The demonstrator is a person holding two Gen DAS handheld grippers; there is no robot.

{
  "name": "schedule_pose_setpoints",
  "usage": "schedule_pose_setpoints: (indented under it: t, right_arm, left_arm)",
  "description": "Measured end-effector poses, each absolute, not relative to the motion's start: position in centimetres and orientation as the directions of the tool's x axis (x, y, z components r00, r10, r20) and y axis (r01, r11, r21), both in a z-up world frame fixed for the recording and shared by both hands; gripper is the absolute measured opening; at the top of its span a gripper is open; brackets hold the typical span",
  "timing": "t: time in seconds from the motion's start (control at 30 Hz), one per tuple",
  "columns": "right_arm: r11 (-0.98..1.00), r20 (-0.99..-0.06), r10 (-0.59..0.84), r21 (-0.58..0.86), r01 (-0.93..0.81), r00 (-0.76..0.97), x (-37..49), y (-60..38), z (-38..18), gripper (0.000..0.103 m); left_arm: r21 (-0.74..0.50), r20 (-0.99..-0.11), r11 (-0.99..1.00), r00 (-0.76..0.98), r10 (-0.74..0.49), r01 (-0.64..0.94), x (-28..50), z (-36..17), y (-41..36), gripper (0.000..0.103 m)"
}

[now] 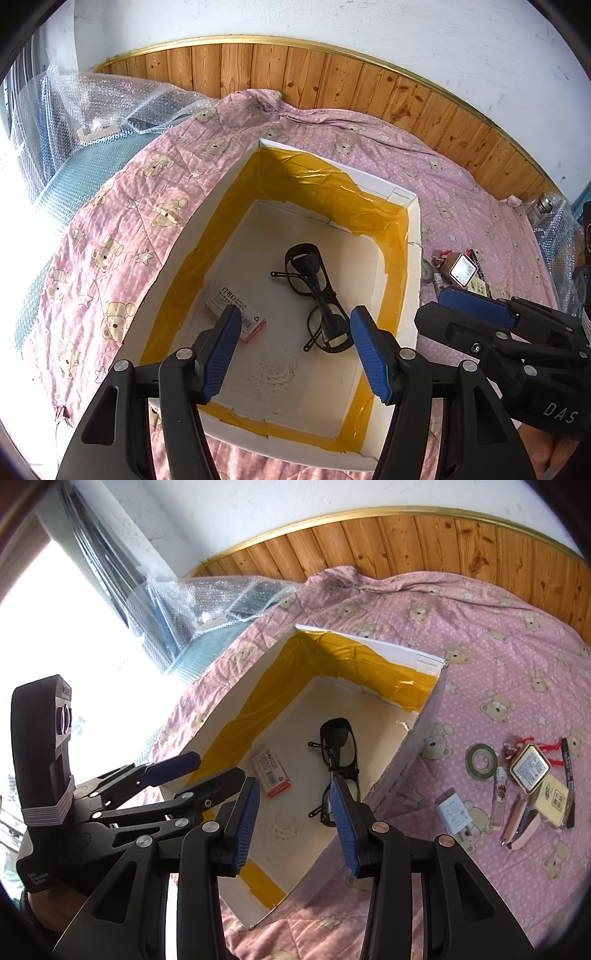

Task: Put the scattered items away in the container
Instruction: 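Withdraw both open grippers from the box back toward the remaining items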

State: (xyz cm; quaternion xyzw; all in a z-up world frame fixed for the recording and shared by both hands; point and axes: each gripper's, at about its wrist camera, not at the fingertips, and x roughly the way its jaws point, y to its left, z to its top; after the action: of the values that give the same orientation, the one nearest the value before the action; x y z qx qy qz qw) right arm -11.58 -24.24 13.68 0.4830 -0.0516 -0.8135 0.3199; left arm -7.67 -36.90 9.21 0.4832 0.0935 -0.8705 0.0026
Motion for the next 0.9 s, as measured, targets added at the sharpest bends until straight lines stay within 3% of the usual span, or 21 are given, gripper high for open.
schedule_pose_setpoints:
  t: [0.9]
  right_arm:
    - [-0.825,-0.724,-0.565,0.501,0.26,-0.396,-10.2,-11.3,9.9,0.043]
  left_arm:
    - [-0.191,-0.837,-0.978,-0.506,0.206,-0.082,-7.2,10.2,-25.5,0.063]
